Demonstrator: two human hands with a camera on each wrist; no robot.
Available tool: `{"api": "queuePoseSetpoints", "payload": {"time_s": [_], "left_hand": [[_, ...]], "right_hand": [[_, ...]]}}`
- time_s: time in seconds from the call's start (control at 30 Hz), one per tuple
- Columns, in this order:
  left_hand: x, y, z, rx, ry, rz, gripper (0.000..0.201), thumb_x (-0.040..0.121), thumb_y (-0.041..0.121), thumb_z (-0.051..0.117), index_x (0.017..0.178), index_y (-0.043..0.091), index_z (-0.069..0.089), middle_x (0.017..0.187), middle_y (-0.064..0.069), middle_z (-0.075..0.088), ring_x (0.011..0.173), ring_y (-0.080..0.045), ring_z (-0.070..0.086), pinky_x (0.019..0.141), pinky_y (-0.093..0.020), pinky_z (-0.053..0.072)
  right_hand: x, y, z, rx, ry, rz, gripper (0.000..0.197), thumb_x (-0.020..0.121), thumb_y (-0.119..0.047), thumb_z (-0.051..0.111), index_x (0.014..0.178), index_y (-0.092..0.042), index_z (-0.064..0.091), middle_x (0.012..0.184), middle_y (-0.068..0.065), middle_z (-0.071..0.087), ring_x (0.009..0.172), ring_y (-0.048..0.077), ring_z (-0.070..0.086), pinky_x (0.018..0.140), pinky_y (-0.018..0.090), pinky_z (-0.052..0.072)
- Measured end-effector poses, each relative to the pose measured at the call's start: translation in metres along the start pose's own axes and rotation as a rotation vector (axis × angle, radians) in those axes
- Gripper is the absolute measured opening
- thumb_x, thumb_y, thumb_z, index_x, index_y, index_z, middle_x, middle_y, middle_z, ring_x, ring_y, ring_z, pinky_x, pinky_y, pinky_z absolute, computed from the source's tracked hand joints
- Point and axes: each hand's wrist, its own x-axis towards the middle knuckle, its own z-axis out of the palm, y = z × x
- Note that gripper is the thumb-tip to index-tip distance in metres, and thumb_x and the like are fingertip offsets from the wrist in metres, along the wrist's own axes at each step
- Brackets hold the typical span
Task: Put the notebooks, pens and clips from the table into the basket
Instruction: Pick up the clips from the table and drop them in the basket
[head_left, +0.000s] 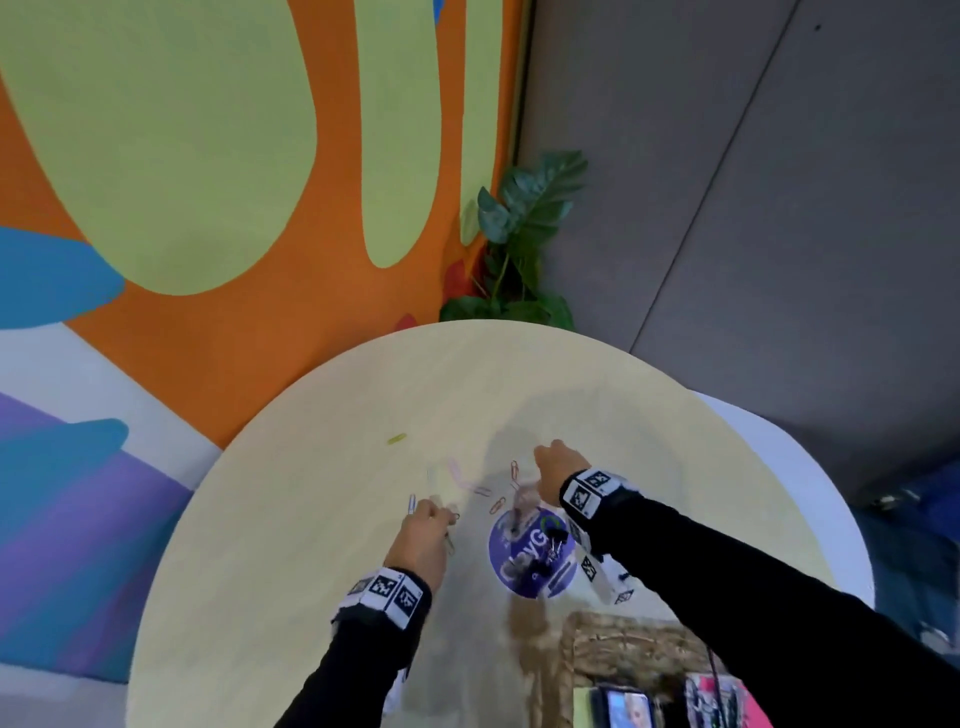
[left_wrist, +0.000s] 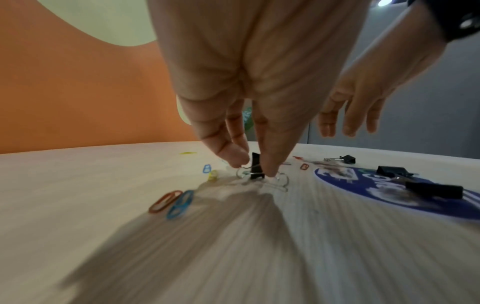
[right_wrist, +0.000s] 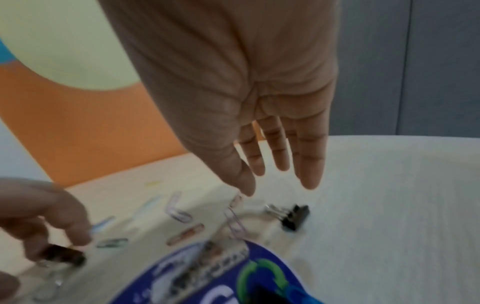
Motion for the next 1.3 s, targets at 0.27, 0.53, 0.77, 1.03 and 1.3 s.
{"api": "queuePoseSetpoints", "payload": {"time_s": [0.27, 0.53, 0.77, 1.03, 1.3], "left_hand": [[0.000, -0.014, 0.012, -0.051, 0.021, -0.058, 0.021, 0.086, 0.001, 0.047, 0.089, 0.013, 0.064, 0.088, 0.003, 0.046, 0.087, -0.025, 0.060, 0.070, -0.020, 0.032], [-0.035, 0.015, -0.027, -0.310, 0.170, -0.106, 0.009, 0.084, 0.010, 0.064, 0.087, 0.012, 0.071, 0.088, -0.001, 0.071, 0.079, -0.021, 0.064, 0.076, -0.027, 0.048], [-0.098, 0.026, -0.017, -0.388, 0.032, -0.085, 0.011, 0.083, 0.013, 0.067, 0.078, 0.022, 0.068, 0.071, 0.005, 0.067, 0.071, -0.020, 0.068, 0.081, -0.028, 0.049], [-0.145, 0.047, -0.005, -0.417, -0.046, -0.038, 0.010, 0.083, 0.015, 0.067, 0.074, 0.019, 0.071, 0.070, 0.008, 0.072, 0.065, -0.005, 0.066, 0.062, -0.003, 0.043], [-0.172, 0.093, -0.041, -0.389, -0.127, 0.192, 0.009, 0.081, 0.017, 0.070, 0.073, 0.022, 0.068, 0.067, 0.008, 0.073, 0.073, -0.001, 0.066, 0.060, -0.003, 0.043]], "right_hand": [[0.031, 0.015, 0.027, 0.002, -0.024, 0.079, 0.033, 0.096, -0.022, 0.043, 0.121, -0.002, 0.049, 0.131, 0.020, 0.047, 0.116, 0.035, 0.054, 0.095, 0.037, 0.045], [0.001, 0.029, -0.014, 0.015, 0.070, 0.022, 0.029, 0.085, -0.018, 0.065, 0.107, 0.001, 0.064, 0.114, 0.018, 0.066, 0.106, 0.032, 0.063, 0.085, 0.034, 0.051], [-0.135, 0.052, -0.052, 0.245, 0.222, -0.153, 0.012, 0.077, -0.011, 0.070, 0.086, -0.005, 0.073, 0.091, 0.013, 0.072, 0.085, 0.027, 0.064, 0.070, 0.028, 0.043], [-0.250, 0.056, 0.075, 0.071, -0.350, -0.260, 0.013, 0.080, -0.013, 0.072, 0.088, -0.003, 0.073, 0.092, 0.013, 0.075, 0.087, 0.025, 0.068, 0.072, 0.029, 0.050], [-0.246, 0.047, 0.130, -0.078, -0.507, -0.196, 0.019, 0.086, -0.003, 0.059, 0.100, 0.005, 0.069, 0.105, 0.022, 0.069, 0.082, 0.029, 0.058, 0.074, 0.036, 0.049]]}}
